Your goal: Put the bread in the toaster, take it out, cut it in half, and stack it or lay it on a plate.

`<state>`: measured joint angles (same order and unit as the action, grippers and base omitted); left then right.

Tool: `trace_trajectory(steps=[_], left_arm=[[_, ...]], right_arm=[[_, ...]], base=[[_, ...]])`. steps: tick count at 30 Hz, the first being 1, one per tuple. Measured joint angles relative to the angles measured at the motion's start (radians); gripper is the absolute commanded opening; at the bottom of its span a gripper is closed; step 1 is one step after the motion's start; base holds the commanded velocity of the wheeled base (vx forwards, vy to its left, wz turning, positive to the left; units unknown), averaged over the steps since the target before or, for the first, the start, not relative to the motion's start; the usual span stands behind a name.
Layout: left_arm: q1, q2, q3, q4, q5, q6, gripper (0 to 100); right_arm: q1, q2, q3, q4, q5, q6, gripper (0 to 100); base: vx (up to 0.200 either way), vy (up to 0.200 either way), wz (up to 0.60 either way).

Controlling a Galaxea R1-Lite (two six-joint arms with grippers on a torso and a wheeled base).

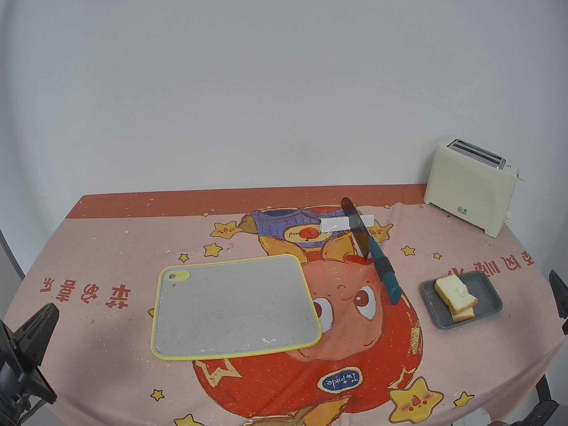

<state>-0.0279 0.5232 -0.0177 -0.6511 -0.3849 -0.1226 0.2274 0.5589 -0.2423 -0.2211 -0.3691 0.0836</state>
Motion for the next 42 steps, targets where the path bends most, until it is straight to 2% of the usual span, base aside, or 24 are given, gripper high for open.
trace_trajectory(steps=[5,10,13,16,20,24,25,27,29,35,37,40,42], left_arm=[[-0.001,-0.173,-0.001,0.179,-0.018,-0.001,0],[-0.002,-0.330,-0.024,0.346,-0.051,0.000,0],[-0.001,-0.402,-0.026,0.404,-0.072,0.006,0],[0.008,-0.449,-0.011,0.437,-0.100,0.019,0],[0.018,-0.483,-0.003,0.451,-0.114,0.043,0],[0.024,-0.499,-0.001,0.470,-0.107,0.060,0],[0.025,-0.502,0.000,0.482,-0.101,0.063,0],[0.026,-0.505,0.000,0.524,-0.075,0.068,0],[0.028,-0.507,0.000,0.561,-0.042,0.071,0],[0.029,-0.510,0.000,0.567,0.029,0.077,0],[0.029,-0.510,0.000,0.567,0.074,0.077,0],[0.029,-0.510,0.000,0.568,0.168,0.073,0],[0.029,-0.510,0.000,0.571,0.262,0.063,0]], right_arm=[[-0.021,-0.085,0.029,0.010,-0.001,-0.014,100],[-0.075,-0.171,0.093,0.014,0.001,-0.042,100],[-0.118,-0.216,0.143,0.017,0.012,-0.056,100],[-0.145,-0.269,0.185,0.043,0.040,-0.063,100],[-0.164,-0.358,0.208,0.179,0.115,-0.060,100],[-0.185,-0.436,0.213,0.245,0.284,-0.055,100],[-0.192,-0.454,0.216,0.246,0.321,-0.056,100],[-0.204,-0.483,0.220,0.242,0.369,-0.058,100],[-0.214,-0.503,0.222,0.233,0.386,-0.061,100],[-0.227,-0.533,0.224,0.226,0.363,-0.059,100],[-0.228,-0.537,0.225,0.226,0.357,-0.056,100],[-0.228,-0.541,0.225,0.226,0.353,-0.053,100],[-0.229,-0.543,0.225,0.225,0.352,-0.052,100]], base=[[0.000,0.000,0.00],[0.000,0.000,0.00],[0.000,0.000,0.00],[0.000,0.000,0.00],[0.000,0.000,0.00],[0.000,0.000,0.00],[0.000,0.000,0.00],[0.000,0.000,0.00],[0.000,0.000,0.00],[0.000,0.000,0.00],[0.000,0.000,0.00],[0.000,0.000,0.00],[0.000,0.000,0.00]])
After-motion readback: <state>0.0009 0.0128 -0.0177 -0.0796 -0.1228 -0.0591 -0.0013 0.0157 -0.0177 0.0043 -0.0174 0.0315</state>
